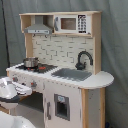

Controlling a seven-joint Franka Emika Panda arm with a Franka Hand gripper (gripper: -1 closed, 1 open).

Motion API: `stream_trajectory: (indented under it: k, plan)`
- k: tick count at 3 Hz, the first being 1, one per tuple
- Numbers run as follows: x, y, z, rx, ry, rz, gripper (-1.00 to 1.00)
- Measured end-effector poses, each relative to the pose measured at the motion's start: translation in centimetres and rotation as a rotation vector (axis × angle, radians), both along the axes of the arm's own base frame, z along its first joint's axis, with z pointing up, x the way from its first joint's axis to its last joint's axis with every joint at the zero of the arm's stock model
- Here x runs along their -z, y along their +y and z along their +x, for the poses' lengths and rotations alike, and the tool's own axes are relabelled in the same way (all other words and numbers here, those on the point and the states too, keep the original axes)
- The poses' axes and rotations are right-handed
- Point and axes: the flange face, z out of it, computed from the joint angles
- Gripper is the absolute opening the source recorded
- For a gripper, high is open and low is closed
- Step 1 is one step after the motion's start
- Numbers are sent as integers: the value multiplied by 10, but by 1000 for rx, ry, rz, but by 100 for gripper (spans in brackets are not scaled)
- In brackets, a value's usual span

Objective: Play with the kitchen

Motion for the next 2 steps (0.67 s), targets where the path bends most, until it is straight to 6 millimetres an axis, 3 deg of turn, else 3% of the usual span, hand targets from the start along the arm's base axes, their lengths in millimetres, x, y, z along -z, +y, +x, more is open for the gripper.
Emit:
stream_trajectory:
  k: [1,2]
  plan:
    - [-6,-3,21,-2,4,-19,100]
    - [0,-4,29,-37,20,-67,100]
